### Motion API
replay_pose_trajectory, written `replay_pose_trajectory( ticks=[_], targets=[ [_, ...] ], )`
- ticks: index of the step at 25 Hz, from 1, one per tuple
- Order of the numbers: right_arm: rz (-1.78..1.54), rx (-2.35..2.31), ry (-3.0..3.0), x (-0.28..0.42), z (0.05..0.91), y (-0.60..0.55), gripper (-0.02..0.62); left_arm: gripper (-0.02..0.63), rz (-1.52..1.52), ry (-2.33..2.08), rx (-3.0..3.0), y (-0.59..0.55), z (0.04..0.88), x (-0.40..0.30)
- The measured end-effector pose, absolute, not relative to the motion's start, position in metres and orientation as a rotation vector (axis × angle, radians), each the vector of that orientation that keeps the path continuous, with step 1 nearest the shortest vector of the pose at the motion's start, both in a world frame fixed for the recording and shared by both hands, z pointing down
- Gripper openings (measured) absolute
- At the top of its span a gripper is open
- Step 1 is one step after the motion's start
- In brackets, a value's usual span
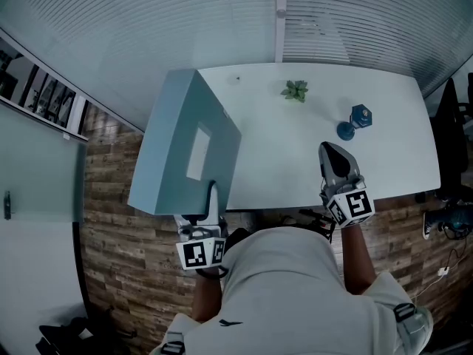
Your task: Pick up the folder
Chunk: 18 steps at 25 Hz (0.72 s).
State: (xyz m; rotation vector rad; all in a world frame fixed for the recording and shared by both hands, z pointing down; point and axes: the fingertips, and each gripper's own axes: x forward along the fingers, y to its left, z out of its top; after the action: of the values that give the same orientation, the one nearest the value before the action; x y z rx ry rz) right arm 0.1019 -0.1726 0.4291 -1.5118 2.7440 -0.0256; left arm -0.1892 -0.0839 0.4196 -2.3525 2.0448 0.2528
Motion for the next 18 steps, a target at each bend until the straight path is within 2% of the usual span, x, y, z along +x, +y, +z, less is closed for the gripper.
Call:
replay_pose_trajectory(
  ticks=[18],
  targets=[
    [0.017, -1.515, 2.773, 0.1006, 0.4325, -0.1680, -0.002, 0.290, 0.214, 2.030, -2.343, -0.0861, 0.4198, -0.1860]
  ],
)
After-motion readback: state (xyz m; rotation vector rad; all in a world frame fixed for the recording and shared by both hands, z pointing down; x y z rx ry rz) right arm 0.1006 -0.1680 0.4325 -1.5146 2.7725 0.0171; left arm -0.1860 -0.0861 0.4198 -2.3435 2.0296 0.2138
